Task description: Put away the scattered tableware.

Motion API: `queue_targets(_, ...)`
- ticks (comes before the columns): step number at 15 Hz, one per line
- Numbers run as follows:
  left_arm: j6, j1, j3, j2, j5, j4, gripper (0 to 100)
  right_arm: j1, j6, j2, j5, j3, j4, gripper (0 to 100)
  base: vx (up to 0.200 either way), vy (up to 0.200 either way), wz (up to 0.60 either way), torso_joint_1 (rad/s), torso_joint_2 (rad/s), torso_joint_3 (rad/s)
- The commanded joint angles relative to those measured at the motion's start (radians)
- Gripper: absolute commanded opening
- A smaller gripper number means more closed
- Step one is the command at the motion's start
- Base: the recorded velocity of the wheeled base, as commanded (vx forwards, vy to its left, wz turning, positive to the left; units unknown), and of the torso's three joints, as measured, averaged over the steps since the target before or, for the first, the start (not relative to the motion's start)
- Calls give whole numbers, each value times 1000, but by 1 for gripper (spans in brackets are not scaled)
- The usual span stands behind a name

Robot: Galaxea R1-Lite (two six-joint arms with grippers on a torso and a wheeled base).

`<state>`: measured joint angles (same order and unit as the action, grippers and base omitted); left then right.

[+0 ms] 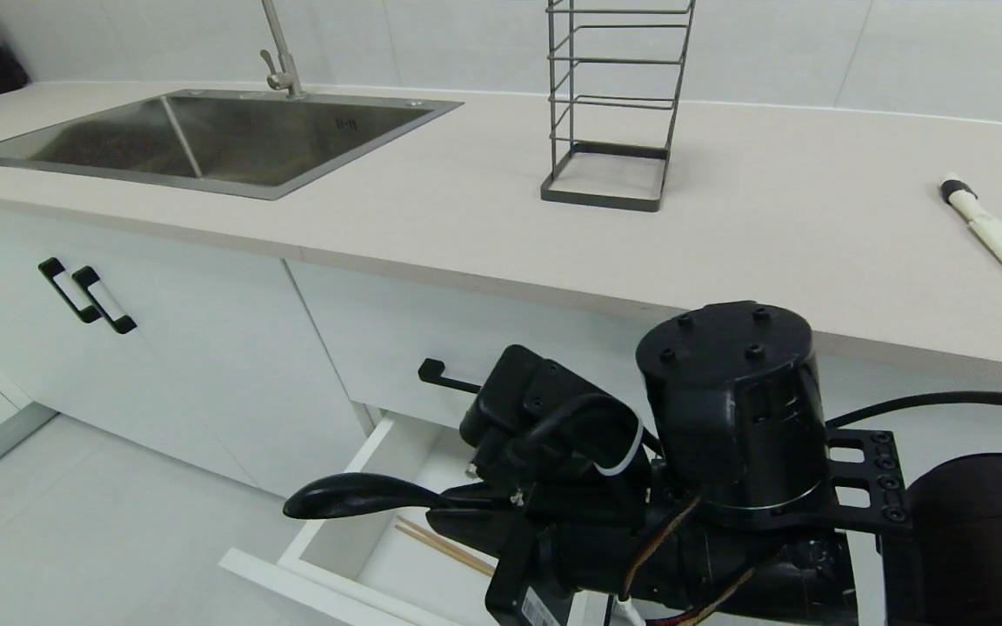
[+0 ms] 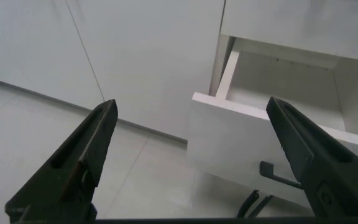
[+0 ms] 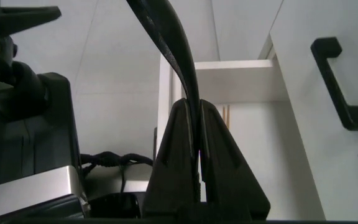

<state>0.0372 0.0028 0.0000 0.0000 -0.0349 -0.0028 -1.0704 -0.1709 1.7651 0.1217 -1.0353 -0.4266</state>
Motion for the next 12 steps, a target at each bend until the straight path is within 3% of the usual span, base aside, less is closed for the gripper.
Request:
queue_targets(1, 1, 0, 0, 0, 0, 0, 100, 0, -36, -23, 1, -11, 28, 0, 0, 0, 0, -95, 266, 115)
queue_targets(5, 1, 0, 0, 0, 0, 0, 100, 9, -75, -121, 1, -49, 241, 0, 0, 0, 0, -23, 198, 52)
queue_targets(12, 0, 0, 0, 0, 0, 0, 100, -20, -68, -76, -80, -32, 190, 0, 0, 0, 0, 0, 0, 0)
